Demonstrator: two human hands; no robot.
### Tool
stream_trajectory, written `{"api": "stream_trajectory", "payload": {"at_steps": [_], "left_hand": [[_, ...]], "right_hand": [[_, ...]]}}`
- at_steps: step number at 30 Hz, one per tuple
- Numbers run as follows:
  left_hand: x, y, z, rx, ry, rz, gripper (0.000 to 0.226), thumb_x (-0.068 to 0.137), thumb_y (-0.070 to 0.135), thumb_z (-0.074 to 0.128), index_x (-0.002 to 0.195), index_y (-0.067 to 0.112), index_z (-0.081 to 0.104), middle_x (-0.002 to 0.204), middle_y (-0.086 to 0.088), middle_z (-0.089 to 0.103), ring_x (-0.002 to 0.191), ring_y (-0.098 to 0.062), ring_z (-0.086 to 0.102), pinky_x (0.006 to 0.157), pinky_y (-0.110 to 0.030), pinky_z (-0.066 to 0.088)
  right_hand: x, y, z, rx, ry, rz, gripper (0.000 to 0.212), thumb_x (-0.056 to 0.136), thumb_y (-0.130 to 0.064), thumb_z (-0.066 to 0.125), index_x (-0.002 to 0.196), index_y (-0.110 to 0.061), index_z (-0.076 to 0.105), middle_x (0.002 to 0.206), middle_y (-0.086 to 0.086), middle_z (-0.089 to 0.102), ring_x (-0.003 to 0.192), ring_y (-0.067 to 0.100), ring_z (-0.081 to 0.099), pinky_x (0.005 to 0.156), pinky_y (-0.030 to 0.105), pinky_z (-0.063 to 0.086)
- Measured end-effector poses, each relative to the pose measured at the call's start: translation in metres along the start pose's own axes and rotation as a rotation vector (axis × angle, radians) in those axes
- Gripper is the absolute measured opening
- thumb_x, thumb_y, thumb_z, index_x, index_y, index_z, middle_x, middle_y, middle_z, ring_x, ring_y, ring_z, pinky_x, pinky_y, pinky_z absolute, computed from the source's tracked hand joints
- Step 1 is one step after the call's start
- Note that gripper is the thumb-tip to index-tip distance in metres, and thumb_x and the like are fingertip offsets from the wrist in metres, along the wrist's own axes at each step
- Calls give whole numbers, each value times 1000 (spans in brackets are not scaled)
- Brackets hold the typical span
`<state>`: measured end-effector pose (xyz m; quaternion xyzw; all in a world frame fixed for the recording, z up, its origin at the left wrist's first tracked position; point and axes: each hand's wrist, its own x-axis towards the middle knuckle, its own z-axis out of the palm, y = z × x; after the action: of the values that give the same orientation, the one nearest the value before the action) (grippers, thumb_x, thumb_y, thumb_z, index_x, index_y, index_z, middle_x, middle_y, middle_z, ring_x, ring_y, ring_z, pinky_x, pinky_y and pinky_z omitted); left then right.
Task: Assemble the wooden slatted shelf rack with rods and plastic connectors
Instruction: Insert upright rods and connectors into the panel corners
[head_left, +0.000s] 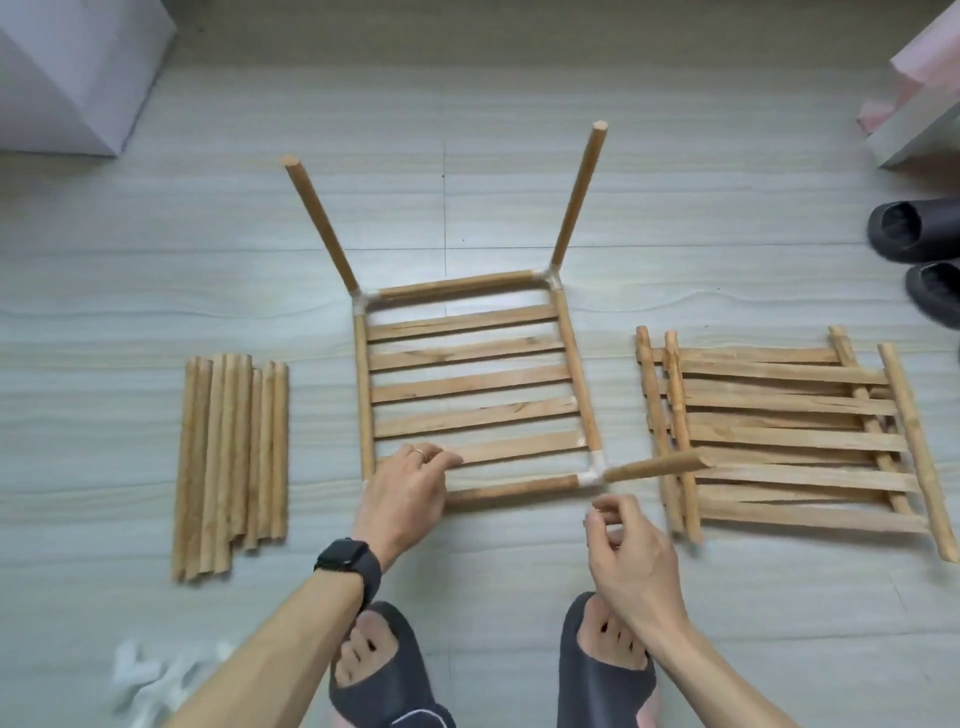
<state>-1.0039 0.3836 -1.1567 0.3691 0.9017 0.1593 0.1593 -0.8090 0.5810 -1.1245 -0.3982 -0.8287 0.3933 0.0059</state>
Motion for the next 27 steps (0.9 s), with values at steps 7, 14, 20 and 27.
{"api": "stream_trajectory", "payload": {"at_steps": [7,14,20,27], "left_hand": [[-58,-91,-37,-66,93,-751,42,97,26,54,139,21,50,138,-6,52,122,-25,50,88,-39,50],[-58,-137,-38,96,-87,-843,36,98,46,54,121,18,53,122,-6,54,106,-27,60,78,-38,52],[-46,-134,-36,109,-143,-853,26,98,45,51,105,23,63,105,0,65,90,-23,62,72,-32,49],[-48,-107,-42,-131,1,-322,19,98,48,57,109,34,61,101,14,61,89,-8,59,69,-33,52]], "right_hand": [[51,-75,92,-507,-475,-438,61,97,-56,51,148,-26,40,160,3,33,145,26,28,116,41,33],[99,-89,139,-994,-721,-623,108,84,-74,59,153,-51,-21,159,-1,-42,149,37,-33,114,76,2],[110,-82,134,-986,-734,-618,103,87,-72,57,152,-55,-20,154,-7,-47,149,31,-34,117,72,13],[96,-111,117,-500,-652,-344,104,63,-95,53,152,-44,35,156,-2,36,145,21,30,120,44,30]]}}
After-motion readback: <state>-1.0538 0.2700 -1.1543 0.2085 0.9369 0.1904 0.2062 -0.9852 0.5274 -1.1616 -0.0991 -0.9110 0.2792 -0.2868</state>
